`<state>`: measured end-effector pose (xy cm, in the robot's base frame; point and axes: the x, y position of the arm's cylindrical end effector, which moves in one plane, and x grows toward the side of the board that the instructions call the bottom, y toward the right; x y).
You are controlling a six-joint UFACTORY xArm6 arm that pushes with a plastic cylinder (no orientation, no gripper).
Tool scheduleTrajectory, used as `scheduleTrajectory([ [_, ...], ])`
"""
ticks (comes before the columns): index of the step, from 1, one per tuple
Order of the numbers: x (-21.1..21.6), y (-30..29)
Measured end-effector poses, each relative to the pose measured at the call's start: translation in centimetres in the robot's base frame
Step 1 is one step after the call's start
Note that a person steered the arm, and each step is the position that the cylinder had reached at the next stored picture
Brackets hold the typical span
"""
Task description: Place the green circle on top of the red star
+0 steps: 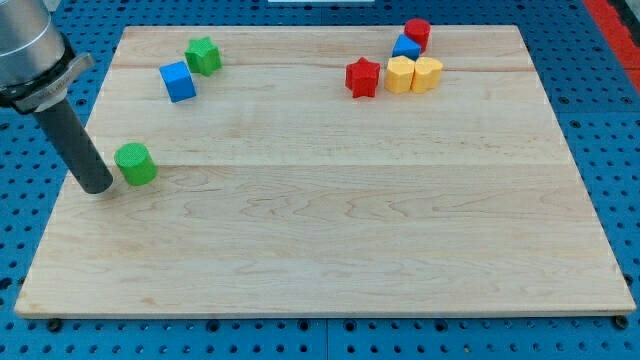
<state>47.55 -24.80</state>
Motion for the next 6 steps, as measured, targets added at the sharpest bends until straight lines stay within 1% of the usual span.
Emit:
scheduleTrajectory([
  [1,-0.1,0.4],
  [2,-1.9,2.5],
  [4,-5.2,9.4],
  [6,-9.6,10.5],
])
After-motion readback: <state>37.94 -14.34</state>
